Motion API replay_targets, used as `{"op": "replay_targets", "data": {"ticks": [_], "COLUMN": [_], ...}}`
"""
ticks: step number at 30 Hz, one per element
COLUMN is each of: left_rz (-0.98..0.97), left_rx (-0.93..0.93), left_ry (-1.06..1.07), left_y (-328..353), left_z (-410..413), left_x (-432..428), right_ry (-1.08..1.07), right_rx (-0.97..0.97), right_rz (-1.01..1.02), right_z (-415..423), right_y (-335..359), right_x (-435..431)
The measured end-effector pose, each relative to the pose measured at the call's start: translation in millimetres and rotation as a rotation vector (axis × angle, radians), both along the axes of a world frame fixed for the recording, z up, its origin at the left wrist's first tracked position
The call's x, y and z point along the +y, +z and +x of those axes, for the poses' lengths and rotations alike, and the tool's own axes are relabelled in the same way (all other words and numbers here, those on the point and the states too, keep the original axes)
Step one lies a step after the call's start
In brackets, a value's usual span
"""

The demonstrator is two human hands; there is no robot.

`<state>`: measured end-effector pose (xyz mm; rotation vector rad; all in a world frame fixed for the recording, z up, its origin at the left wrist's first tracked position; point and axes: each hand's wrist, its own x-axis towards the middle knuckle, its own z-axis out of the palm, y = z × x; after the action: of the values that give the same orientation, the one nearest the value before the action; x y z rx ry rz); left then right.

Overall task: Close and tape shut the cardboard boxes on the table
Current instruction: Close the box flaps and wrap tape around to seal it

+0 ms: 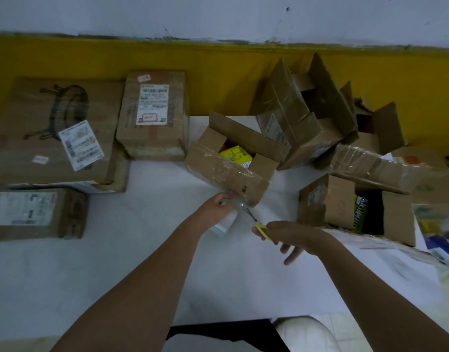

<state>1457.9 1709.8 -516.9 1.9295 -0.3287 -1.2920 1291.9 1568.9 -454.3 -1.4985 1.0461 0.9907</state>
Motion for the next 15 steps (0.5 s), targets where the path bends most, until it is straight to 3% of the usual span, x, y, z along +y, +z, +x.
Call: {"op": "replay_targets", "data": {"ticks": [6, 10, 15], "left_rz": [0.031, 0.058, 0.075], "left_rx": [-0.037, -0.024, 0.124], "left_ry": [-0.063, -0.055, -0.018], "left_y": [-3, 3, 21], "left_z": [2, 3, 8], "left_x": [4, 3, 5], "right_ry": [-0.027, 0.095, 0.264], "right_rx": [-0.071, -0.143, -0.312], "right_rz": [0.0, -0.061, -0.242], "right_z": [29, 35, 30], "right_y": [-14, -22, -25], "right_x": [-6, -15, -19]}}
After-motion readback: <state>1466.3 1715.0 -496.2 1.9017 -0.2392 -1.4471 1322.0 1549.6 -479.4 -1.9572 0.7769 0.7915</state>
